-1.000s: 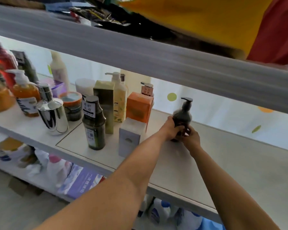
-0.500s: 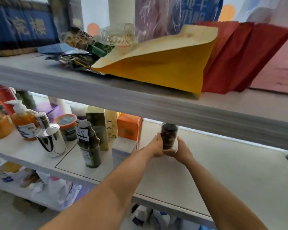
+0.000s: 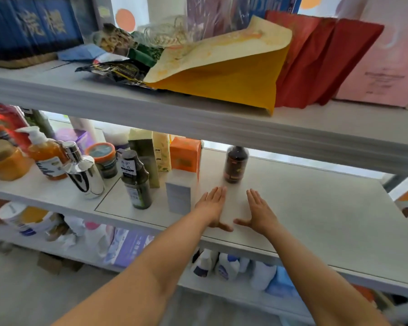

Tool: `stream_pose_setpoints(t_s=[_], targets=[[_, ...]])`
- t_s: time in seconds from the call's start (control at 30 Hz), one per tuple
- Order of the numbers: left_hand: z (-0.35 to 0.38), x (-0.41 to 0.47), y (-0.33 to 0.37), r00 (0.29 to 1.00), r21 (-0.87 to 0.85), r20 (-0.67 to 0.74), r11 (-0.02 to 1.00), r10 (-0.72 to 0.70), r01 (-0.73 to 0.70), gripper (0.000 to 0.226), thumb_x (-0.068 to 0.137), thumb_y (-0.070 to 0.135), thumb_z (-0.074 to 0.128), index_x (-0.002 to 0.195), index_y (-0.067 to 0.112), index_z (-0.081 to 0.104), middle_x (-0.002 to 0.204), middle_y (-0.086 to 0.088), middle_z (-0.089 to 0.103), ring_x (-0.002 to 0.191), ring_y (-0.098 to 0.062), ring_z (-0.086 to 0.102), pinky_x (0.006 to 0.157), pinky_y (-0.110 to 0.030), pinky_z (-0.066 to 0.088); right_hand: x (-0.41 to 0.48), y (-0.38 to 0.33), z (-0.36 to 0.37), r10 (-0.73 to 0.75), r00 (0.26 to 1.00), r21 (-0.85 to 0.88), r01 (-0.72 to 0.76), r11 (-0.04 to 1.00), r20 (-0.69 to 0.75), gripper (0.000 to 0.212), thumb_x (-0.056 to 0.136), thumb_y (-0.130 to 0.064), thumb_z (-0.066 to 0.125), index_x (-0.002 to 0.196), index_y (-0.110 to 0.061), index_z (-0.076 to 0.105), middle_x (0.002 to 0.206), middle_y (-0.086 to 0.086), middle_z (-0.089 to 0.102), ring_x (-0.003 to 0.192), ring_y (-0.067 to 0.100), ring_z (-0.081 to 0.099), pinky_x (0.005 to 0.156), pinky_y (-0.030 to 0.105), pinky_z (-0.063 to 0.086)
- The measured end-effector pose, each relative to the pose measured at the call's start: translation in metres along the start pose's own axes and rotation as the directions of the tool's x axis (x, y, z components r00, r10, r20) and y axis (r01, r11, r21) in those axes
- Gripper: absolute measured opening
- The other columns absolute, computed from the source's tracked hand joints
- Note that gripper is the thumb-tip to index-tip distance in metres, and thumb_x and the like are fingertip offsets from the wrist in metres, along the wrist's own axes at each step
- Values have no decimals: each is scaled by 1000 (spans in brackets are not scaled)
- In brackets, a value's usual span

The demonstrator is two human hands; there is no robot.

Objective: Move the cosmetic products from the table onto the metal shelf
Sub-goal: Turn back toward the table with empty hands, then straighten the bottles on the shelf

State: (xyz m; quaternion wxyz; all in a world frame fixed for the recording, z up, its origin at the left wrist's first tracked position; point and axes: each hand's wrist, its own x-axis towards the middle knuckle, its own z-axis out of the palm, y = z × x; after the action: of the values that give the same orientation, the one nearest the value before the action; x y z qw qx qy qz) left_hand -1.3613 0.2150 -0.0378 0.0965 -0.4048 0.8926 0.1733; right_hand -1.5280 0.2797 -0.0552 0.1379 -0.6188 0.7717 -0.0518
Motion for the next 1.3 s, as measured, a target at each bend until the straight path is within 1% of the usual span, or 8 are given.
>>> stream_pose_setpoints(t_s=[0.43,0.6,0.7,0.77,0.9,1.03,1.17,1.3], targets=[[40,-93,-39,990,14,-27,990,140,-139,119,81,58,64,149,11,-21,158,-7,-24,146,-23,-18,118,-38,-8,-94,-60,40,-84,994,-7,85,996,72,126,68,-63,70,150,-15,-12,159,1,-12,146,14,-9,121,31,1],[53,-149,-95,991,40,-39,991,126,-124,117,81,58,63,150,10,-19,158,-8,-22,147,-23,-18,120,-40,-7,-112,-137,68,-192,976,-27,196,980,105,126,66,-61,73,150,-20,-11,159,-1,-11,147,14,-7,120,31,2],[56,-189,-150,994,41,-92,998,56,-52,115,82,54,65,150,11,-17,159,-6,-21,147,-23,-15,120,-39,-7,-105,-204,87,-266,955,-40,274,961,132,128,63,-65,72,150,-25,-13,159,-4,-13,147,16,-7,121,42,9],[56,-217,-191,989,44,-147,999,-11,17,114,83,52,65,150,9,-16,159,-7,-19,148,-23,-13,118,-37,-7,-95,-251,98,-335,931,-57,346,936,148,127,64,-66,70,150,-23,-13,158,-3,-15,147,17,-7,121,40,6],[49,-275,-278,953,8,-205,974,-222,228,117,81,64,60,150,9,-16,159,-7,-19,147,-24,-15,120,-43,-5,-76,-350,104,-537,831,-1,543,840,142,122,69,-61,72,151,-18,-7,159,-1,-9,147,18,-4,111,21,-7],[34,-346,-353,873,-60,-242,905,-423,422,114,84,60,58,150,7,-18,158,-7,-22,146,-24,-18,120,-42,-6,-55,-448,108,-731,665,15,738,675,153,126,65,-64,72,151,-14,-5,159,2,-7,147,18,-3,119,27,-1],[31,-411,-418,725,-165,-252,767,-640,620,120,80,63,60,149,8,-21,158,-7,-24,146,-24,-19,118,-39,-8,-36,-552,122,-820,525,27,838,544,227,129,63,-71,68,151,-18,-10,159,-2,-12,147,16,-5,120,32,5],[32,-474,-472,563,-226,-258,615,-785,755,122,78,64,62,149,9,-21,158,-6,-25,146,-22,-19,119,-39,-7,-26,-657,142,-896,366,70,917,393,250,128,66,-65,70,150,-20,-14,158,-4,-16,147,15,-10,121,36,9]])
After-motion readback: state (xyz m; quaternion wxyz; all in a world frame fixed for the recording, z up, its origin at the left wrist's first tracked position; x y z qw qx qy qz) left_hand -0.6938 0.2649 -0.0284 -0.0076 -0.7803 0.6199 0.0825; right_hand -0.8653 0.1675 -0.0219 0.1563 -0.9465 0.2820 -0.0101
